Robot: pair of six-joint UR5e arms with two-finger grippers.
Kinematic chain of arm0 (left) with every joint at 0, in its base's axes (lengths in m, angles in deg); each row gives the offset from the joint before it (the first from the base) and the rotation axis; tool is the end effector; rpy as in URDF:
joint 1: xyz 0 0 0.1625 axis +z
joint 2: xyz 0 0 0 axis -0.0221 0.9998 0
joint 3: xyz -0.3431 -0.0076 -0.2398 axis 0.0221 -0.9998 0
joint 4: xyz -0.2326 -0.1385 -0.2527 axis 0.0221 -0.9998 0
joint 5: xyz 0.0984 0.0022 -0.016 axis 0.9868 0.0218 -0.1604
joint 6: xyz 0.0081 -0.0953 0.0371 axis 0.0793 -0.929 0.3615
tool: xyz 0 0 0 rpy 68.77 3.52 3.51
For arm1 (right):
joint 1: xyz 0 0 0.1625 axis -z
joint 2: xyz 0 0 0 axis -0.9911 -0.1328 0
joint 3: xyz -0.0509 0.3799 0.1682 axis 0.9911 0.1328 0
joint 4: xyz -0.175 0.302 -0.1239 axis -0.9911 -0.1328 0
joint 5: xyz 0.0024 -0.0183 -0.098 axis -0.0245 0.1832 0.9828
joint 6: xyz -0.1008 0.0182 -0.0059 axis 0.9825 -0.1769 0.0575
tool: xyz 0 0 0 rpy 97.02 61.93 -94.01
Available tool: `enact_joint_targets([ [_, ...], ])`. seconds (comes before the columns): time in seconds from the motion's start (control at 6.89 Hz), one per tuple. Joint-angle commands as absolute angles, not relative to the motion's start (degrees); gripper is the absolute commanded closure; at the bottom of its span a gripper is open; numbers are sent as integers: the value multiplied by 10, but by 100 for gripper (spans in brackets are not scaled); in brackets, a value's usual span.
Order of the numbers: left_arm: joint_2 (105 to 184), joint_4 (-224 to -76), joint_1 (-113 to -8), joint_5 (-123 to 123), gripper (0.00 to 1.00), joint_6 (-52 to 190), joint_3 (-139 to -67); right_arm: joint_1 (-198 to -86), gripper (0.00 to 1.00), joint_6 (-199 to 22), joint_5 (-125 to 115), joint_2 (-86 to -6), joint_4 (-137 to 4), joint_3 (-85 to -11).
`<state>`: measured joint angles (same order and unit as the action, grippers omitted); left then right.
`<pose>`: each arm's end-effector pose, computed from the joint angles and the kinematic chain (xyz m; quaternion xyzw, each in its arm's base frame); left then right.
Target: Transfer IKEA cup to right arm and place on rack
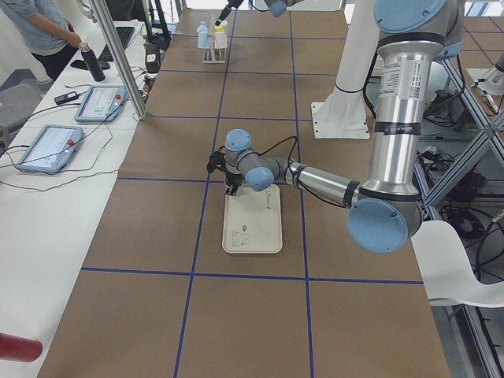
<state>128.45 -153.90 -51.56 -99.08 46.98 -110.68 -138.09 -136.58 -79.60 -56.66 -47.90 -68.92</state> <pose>0.2548 -0.4339 0.5061 0.1206 0.4084 0.1171 0.8972 -0.1790 -0.4749 0.3381 0.3065 -0.4436 0.1832 0.8220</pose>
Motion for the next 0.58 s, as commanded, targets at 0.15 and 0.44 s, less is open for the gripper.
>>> enact_joint_targets([
  [0.15,1297,-1463,-581,-988,100,470,-1208,-1380,0,-1372,-795,-562,-479,-691],
  [0.44,1398,-1375,-589,-986,100,382,-1251,-1354,0,-1458,-790,-533,-478,-691],
])
